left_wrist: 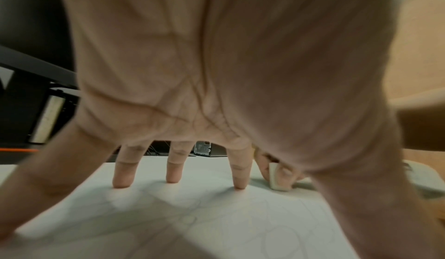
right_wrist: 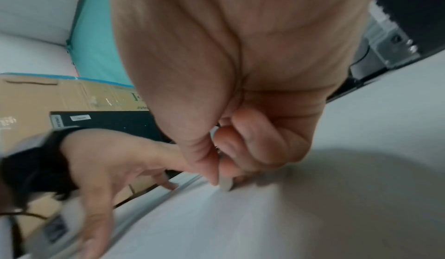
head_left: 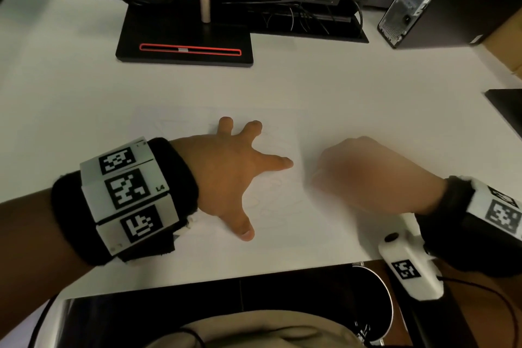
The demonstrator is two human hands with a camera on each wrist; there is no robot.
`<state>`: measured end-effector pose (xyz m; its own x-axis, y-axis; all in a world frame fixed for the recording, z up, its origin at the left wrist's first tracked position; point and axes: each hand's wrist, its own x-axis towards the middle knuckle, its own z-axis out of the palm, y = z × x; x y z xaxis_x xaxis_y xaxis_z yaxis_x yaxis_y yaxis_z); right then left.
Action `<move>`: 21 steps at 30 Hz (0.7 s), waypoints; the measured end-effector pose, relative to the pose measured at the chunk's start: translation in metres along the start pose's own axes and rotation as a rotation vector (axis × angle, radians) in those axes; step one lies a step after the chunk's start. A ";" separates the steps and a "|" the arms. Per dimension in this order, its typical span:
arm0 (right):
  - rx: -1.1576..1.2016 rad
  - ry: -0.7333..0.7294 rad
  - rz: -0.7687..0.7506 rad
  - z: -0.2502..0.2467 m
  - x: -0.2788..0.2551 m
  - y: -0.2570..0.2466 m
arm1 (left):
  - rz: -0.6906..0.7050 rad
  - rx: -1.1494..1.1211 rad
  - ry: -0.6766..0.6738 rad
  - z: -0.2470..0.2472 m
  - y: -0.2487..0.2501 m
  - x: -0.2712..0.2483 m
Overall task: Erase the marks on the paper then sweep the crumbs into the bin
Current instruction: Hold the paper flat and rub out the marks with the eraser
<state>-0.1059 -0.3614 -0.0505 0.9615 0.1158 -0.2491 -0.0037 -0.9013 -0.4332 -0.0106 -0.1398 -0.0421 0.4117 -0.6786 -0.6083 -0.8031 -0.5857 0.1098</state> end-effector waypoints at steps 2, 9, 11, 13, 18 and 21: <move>0.012 -0.080 -0.019 0.004 -0.003 -0.006 | 0.002 -0.001 -0.005 0.000 0.000 0.000; 0.024 -0.066 0.056 0.002 -0.001 -0.004 | 0.001 -0.010 -0.006 0.000 0.000 -0.001; 0.046 -0.112 0.058 0.004 -0.001 -0.005 | 0.002 -0.006 -0.004 0.000 0.000 -0.001; 0.060 -0.045 0.102 -0.001 0.002 0.000 | 0.000 -0.007 -0.007 0.000 0.000 -0.001; 0.060 -0.139 0.069 0.004 -0.001 -0.010 | -0.003 -0.014 -0.012 -0.001 0.001 -0.002; 0.070 -0.071 0.113 -0.002 0.003 -0.004 | -0.001 -0.011 -0.009 0.000 0.000 -0.001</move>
<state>-0.1022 -0.3585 -0.0484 0.9322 0.0467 -0.3590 -0.1321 -0.8794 -0.4574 -0.0113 -0.1394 -0.0411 0.4082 -0.6742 -0.6155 -0.7978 -0.5912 0.1183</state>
